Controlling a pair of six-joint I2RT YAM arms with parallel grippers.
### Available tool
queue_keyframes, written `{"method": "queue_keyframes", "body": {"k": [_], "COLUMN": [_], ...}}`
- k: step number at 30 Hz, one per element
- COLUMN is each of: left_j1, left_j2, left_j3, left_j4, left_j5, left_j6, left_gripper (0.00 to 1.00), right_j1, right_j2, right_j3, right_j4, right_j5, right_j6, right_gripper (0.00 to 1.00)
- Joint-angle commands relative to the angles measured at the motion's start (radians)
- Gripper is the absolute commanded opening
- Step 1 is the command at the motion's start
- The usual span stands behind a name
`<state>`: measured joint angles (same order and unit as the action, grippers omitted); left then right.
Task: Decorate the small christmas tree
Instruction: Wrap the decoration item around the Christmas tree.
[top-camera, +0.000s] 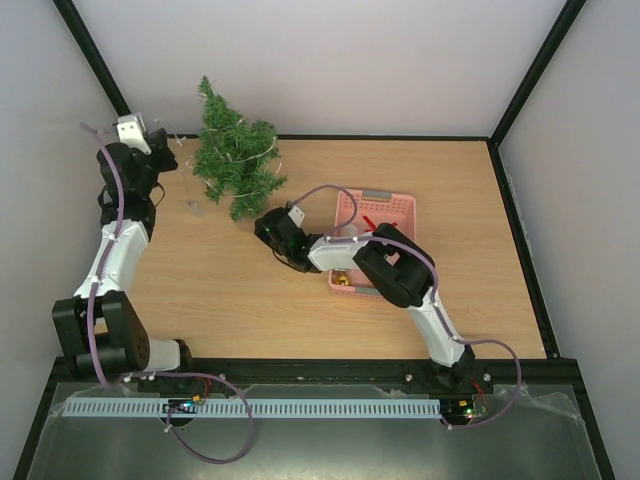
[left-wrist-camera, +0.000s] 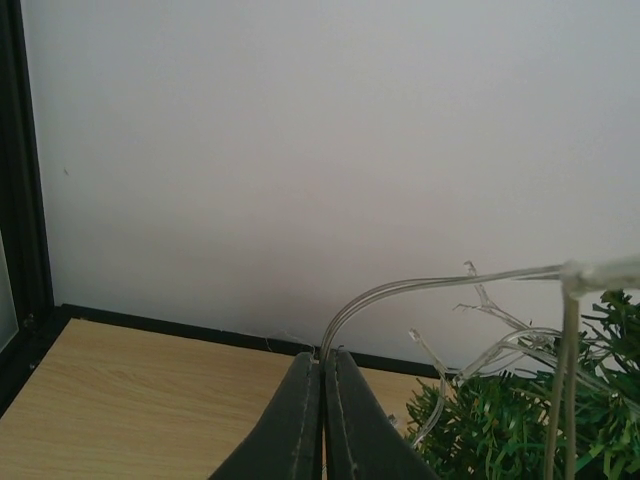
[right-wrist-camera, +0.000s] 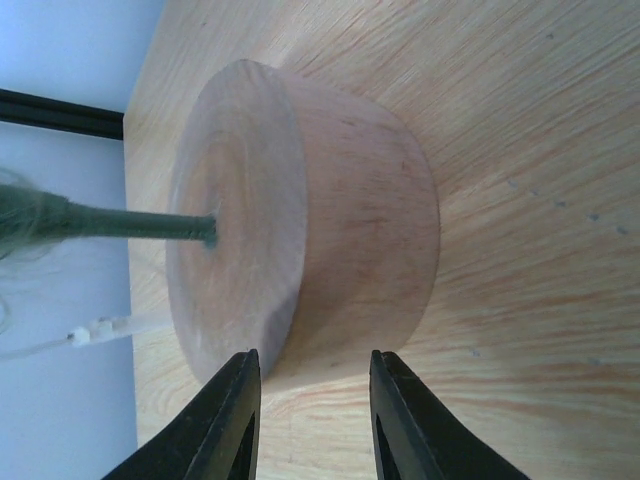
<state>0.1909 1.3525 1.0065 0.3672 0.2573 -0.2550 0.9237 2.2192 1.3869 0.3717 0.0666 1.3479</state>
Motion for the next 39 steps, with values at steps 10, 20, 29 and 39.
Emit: {"method": "queue_keyframes", "body": {"k": [10,20,29,39], "left_j1": [0.004,-0.002,-0.012,-0.014], "left_j2": [-0.056,-0.082,-0.139,-0.173], "left_j3": [-0.037,-0.075,-0.154,-0.184], "left_j4": [-0.004,-0.036,-0.040,-0.081], "left_j5": [0.028,0.025,0.010,-0.017], "left_j6": [0.020,0.031,0.057,0.106], "left_gripper": [0.02,0.02,0.02,0.02], "right_j1": [-0.067,-0.112,-0.101,-0.071], "right_j2": [0.082,0.035,-0.010,0.033], "right_j3": [0.064,0.079,0.053,0.087], "right_j4": [-0.033,-0.071,-0.040,-0.027], "right_j5": [0.016,-0.007,-0.057,-0.069], "right_j6": [-0.010,-0.099,-0.055,0.012], "right_gripper": [0.29,0.29,0.33,0.35]}}
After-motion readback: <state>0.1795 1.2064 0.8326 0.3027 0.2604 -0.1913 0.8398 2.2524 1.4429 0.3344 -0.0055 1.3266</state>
